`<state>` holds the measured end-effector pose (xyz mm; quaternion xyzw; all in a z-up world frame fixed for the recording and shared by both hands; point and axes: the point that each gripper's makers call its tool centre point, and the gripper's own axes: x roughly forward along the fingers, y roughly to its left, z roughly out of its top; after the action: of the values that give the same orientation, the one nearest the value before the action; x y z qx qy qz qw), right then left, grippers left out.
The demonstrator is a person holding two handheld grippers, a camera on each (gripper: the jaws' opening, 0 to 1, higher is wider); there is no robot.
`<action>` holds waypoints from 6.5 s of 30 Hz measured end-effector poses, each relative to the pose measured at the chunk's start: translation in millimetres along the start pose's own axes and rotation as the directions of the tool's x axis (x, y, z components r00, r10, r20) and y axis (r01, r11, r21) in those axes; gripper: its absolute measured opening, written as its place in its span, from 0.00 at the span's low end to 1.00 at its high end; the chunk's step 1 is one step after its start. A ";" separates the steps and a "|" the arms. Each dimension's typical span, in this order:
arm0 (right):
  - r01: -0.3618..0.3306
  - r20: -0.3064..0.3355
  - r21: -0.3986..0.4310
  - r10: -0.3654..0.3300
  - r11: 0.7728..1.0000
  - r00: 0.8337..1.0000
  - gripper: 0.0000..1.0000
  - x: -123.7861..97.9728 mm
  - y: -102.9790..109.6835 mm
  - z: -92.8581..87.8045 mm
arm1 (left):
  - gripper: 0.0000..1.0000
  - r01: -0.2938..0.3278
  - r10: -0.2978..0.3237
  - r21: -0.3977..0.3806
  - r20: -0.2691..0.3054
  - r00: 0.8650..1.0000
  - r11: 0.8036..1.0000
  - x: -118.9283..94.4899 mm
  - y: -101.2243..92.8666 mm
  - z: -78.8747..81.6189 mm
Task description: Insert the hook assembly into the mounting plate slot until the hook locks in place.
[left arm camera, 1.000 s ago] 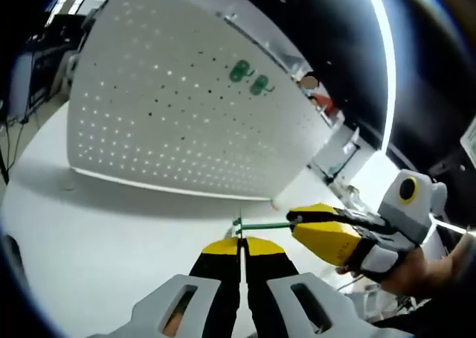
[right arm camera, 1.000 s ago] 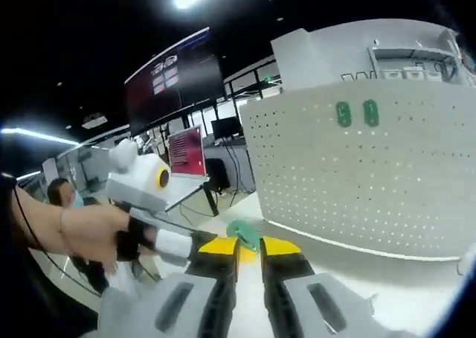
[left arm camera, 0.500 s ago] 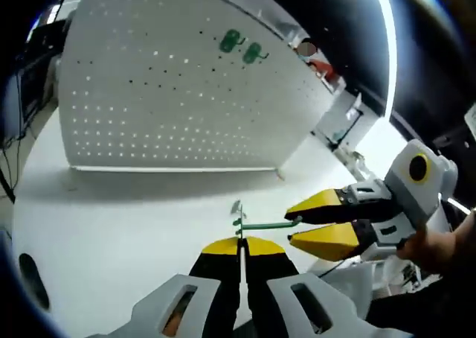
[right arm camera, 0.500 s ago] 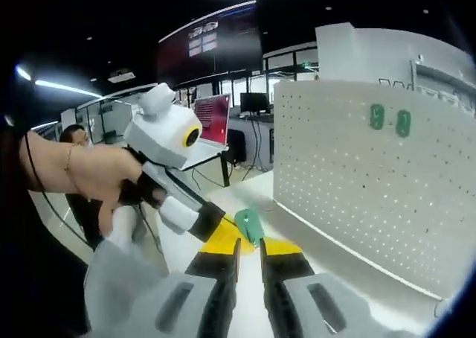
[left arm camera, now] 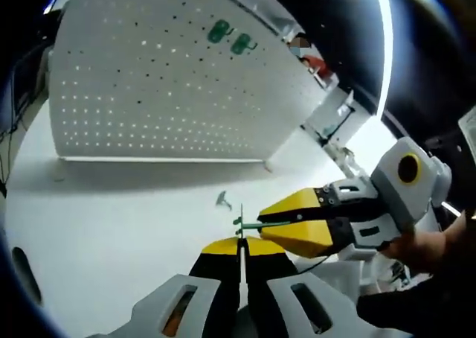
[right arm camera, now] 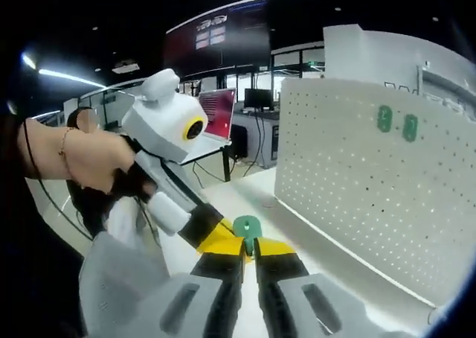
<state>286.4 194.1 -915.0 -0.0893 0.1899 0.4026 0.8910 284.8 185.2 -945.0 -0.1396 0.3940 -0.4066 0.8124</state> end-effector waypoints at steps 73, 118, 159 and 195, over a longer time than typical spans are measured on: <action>0.356 0.228 0.373 -0.456 0.857 0.860 0.00 -23.7 -103.8 68.8 | 0.91 -0.107 0.012 0.296 0.306 0.952 0.949 -32.3 -11.6 56.6; 0.603 0.321 0.445 -0.747 0.662 0.583 0.00 -50.0 -268.6 117.7 | 1.00 -0.188 0.079 0.288 0.352 0.933 0.939 -42.7 21.6 63.6; 0.648 0.277 0.393 -0.756 0.653 0.594 0.04 -30.7 -284.5 98.9 | 0.97 -0.193 0.113 0.243 0.308 0.945 0.951 -38.5 41.5 56.1; 0.635 0.366 0.384 -0.741 0.671 0.563 0.20 -129.3 -250.7 136.8 | 0.97 -0.185 0.101 0.262 0.307 0.946 0.947 -52.2 19.9 46.5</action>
<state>433.2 -17.0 -735.7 0.0432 -0.0535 0.0070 0.9976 312.1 233.6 -898.2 -0.0490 0.2170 -0.3739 0.9004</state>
